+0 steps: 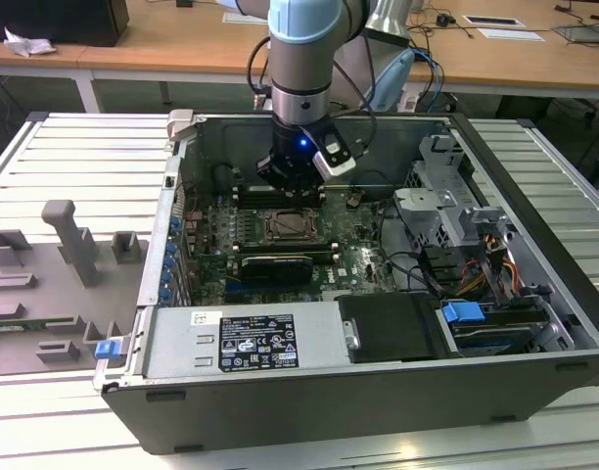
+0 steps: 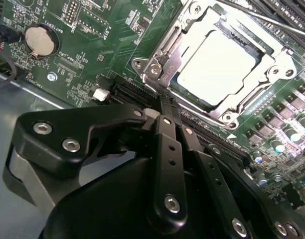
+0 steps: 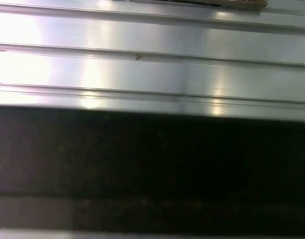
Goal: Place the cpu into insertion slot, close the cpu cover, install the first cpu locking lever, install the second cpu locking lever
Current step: 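Install the first cpu locking lever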
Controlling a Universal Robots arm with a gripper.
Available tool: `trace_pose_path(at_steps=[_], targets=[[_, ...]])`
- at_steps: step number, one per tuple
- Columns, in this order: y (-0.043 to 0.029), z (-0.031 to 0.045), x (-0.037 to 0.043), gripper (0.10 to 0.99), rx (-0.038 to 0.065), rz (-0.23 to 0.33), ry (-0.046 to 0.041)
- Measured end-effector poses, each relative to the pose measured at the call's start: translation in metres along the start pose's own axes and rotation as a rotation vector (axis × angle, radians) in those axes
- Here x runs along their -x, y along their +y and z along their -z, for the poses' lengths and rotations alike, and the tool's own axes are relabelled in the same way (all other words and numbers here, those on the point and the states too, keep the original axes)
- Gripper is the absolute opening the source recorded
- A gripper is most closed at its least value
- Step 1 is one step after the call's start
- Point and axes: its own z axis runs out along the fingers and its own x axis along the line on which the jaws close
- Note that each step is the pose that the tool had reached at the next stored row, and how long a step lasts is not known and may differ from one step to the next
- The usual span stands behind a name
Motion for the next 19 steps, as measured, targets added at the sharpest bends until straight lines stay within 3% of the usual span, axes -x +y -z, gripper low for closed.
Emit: trace_pose_path(at_steps=[4,9,14,19], targets=[[-0.0002,-0.0027,-0.0002,0.106,-0.005,0.0,0.0008],[0.0023,-0.0026,0.0,0.106,-0.002,0.002,0.0002],[0.0035,0.0126,0.0009,0.106,-0.004,0.002,0.0004],[0.0023,0.0131,0.0009,0.106,-0.004,0.002,0.0003]])
